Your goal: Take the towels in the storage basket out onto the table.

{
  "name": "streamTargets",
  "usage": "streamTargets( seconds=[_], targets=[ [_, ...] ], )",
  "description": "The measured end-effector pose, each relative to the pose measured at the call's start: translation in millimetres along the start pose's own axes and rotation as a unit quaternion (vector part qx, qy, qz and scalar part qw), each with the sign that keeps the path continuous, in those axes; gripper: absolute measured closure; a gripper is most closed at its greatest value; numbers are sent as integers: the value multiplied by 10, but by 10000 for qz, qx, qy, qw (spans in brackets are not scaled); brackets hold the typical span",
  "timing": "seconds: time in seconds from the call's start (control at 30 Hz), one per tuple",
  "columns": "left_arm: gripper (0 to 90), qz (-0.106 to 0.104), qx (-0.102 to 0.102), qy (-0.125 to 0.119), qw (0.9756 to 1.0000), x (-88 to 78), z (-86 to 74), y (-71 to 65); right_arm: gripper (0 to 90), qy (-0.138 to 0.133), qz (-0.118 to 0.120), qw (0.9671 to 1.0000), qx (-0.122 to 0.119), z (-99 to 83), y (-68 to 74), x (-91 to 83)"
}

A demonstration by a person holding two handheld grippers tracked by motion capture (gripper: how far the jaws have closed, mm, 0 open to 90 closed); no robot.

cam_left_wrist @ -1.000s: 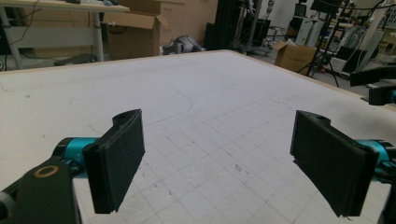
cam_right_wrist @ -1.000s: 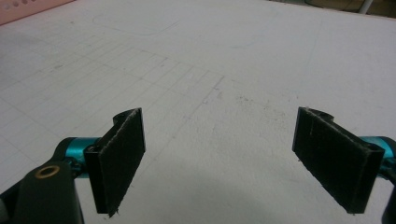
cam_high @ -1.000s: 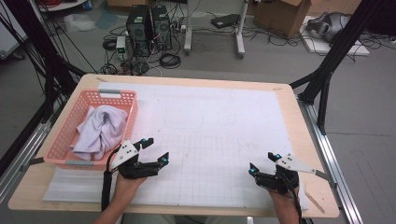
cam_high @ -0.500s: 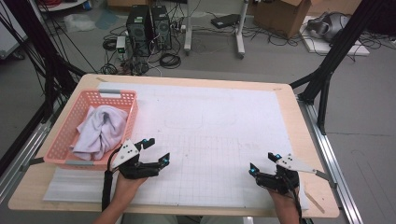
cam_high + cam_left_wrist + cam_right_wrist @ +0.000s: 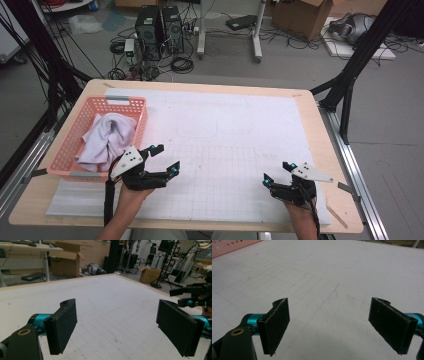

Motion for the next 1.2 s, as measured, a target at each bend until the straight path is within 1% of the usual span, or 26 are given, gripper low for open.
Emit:
streamTargets(
  seconds=[0.03, 0.1, 0.27, 0.33, 0.47, 0.53, 0.6, 0.63, 0.67, 0.73, 0.77, 0.87, 1.0, 1.03, 1.07, 1.2],
  targets=[
    [174, -42, -60, -26, 10000, -20, 44, 6, 159, 13, 30, 10000, -32, 6, 9, 24],
    [174, -16, -108, -41, 9999, -55, 117, 22, 159, 32, 36, 10000, -49, 6, 9, 27],
    [175, 165, -7, -169, 9997, -195, 345, 99, 159, 9, 37, 10000, -40, 15, -1, 14],
    [175, 215, 32, -179, 9996, -250, 421, 132, 159, 1, 48, 10000, -27, 19, 7, 7],
    [175, 348, 154, -150, 9992, -348, 554, 201, 159, -9, 45, 10000, -81, 25, 21, -8],
    [175, 454, 224, -122, 9986, -405, 611, 250, 159, -11, 44, 10000, -65, 30, 26, -11],
    [175, 548, 239, -94, 9982, -472, 660, 327, 159, -12, 47, 10000, -56, 34, 29, -8],
    [175, 565, 228, -85, 9981, -493, 673, 358, 159, -10, 55, 10000, -53, 36, 33, -4],
    [175, 563, 174, -47, 9983, -523, 684, 399, 159, 0, 60, 10000, -58, 36, 35, -2],
    [174, 642, 104, 11, 9979, -589, 705, 493, 159, -8, 59, 10000, -72, 40, 38, 9],
    [173, 722, 117, 41, 9973, -624, 714, 542, 159, 3, 63, 10000, -58, 41, 45, 12],
    [167, 963, 64, 124, 9953, -748, 733, 710, 160, 34, 91, 9999, -71, 42, 57, 24],
    [167, 1221, 48, 230, 9922, -874, 745, 888, 159, 60, 119, 9999, -98, 41, 74, 47],
    [167, 1339, 61, 313, 9905, -921, 744, 968, 159, 55, 120, 9998, -128, 44, 78, 51],
    [167, 1339, 61, 313, 9905, -921, 744, 968, 159, 55, 120, 9998, -128, 44, 78, 51],
    [167, 1545, 14, 484, 9868, -987, 716, 1127, 159, 86, 128, 9998, -117, 36, 91, 47]
  ],
)
Point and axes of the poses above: each handheld gripper's, and its own axes: x roughly forward along the jaws, z roughly out of its top, y roughly to its left, the point moved 5 cm from there along x, roughly forward along the jaws, and after that the axes turned 12 degrees about -z, right-handed, at the moved point
